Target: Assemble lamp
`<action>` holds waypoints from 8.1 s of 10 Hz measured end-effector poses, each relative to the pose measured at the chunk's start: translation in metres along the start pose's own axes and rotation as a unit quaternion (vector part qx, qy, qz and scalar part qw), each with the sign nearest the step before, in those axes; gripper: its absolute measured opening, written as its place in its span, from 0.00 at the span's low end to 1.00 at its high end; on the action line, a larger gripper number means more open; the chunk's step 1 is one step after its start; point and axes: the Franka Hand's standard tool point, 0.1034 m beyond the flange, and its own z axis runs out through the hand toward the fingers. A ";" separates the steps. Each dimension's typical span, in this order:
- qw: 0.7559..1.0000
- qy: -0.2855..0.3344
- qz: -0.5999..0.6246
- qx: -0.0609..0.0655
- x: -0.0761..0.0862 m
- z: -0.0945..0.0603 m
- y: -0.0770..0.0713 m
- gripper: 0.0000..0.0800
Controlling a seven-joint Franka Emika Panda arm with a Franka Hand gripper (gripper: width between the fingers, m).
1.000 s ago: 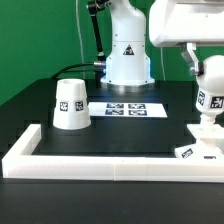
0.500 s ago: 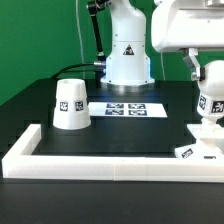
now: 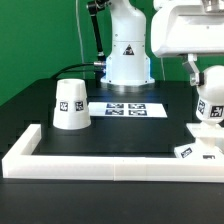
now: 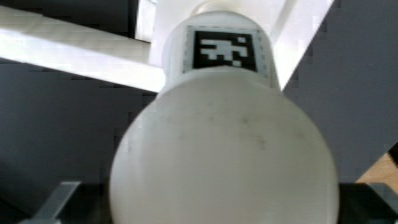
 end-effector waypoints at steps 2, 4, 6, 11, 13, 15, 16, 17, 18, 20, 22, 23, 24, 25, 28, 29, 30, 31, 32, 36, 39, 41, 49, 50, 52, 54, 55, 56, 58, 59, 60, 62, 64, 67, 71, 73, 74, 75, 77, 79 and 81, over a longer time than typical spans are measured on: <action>1.000 0.005 0.000 -0.001 0.000 0.002 0.000 0.72; 1.000 0.016 -0.001 -0.003 0.001 0.002 -0.001 0.72; 1.000 0.021 -0.001 -0.004 0.001 0.002 0.000 0.72; 1.000 0.020 -0.001 -0.005 -0.003 0.003 0.001 0.82; 1.000 0.018 0.000 -0.005 -0.006 0.004 0.002 0.86; 1.000 0.017 0.000 -0.005 -0.007 0.004 0.002 0.87; 1.000 0.017 0.000 -0.005 -0.007 0.004 0.002 0.87; 1.000 0.016 0.000 -0.005 -0.007 0.003 0.002 0.87; 1.000 0.011 0.000 -0.004 -0.007 0.000 0.002 0.87; 1.000 -0.002 -0.001 -0.001 -0.005 -0.012 0.001 0.87; 1.000 -0.020 -0.001 0.003 -0.010 -0.008 0.000 0.87; 1.000 -0.018 -0.001 0.002 -0.009 -0.009 0.000 0.87; 0.999 -0.035 -0.002 0.004 -0.013 -0.006 0.005 0.87; 0.995 -0.094 0.000 0.013 -0.018 -0.005 0.008 0.87; 0.982 -0.187 0.008 0.030 -0.017 -0.005 0.012 0.87; 0.981 -0.189 0.008 0.030 -0.011 -0.002 0.013 0.87; 0.981 -0.189 0.010 0.030 -0.011 -0.002 0.014 0.87; 0.981 -0.190 0.010 0.030 -0.010 -0.001 0.014 0.87; 0.981 -0.190 0.010 0.031 -0.010 0.001 0.013 0.87; 0.981 -0.194 0.010 0.031 -0.012 0.007 0.012 0.87; 0.981 -0.193 0.010 0.031 -0.012 0.007 0.011 0.72; 0.980 -0.194 0.019 0.029 -0.012 0.007 0.011 0.72; 0.944 -0.170 0.281 -0.022 -0.017 0.006 0.010 0.72; 0.929 -0.170 0.326 -0.031 -0.017 0.005 0.010 0.72; 0.899 -0.167 0.402 -0.045 -0.017 0.006 0.009 0.72; 0.858 -0.164 0.484 -0.054 -0.017 0.006 0.007 0.72; 0.839 -0.163 0.515 -0.059 -0.017 0.006 0.006 0.73; 0.817 -0.163 0.549 -0.063 -0.017 0.006 0.006 0.73; 0.775 -0.164 0.606 -0.072 -0.017 0.006 0.005 0.73; 0.749 -0.164 0.638 -0.075 -0.017 0.006 0.004 0.73; 0.720 -0.163 0.670 -0.080 -0.017 0.006 0.002 0.73; 0.672 -0.161 0.718 -0.086 -0.016 0.008 -0.003 0.73; 0.628 -0.160 0.756 -0.088 -0.015 0.008 -0.006 0.73; 0.561 -0.156 0.807 -0.094 -0.014 0.008 -0.012 0.73; 0.571 -0.159 0.800 -0.091 -0.013 0.008 -0.015 0.85; 0.645 -0.168 0.741 -0.078 -0.015 0.008 -0.015 0.87; 0.683 -0.172 0.706 -0.070 -0.016 0.009 -0.016 0.87; 0.715 -0.176 0.673 -0.061 -0.017 0.009 -0.016 0.87; 0.763 -0.180 0.619 -0.048 -0.017 0.009 -0.016 0.87; 0.806 -0.183 0.562 -0.035 -0.017 0.009 -0.016 0.87; 0.866 -0.186 0.463 -0.021 -0.019 0.009 -0.012 0.87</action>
Offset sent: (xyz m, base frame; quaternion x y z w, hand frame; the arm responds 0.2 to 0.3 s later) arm -0.0063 0.0014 -0.0103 -0.0063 0.0097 -0.0023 0.9999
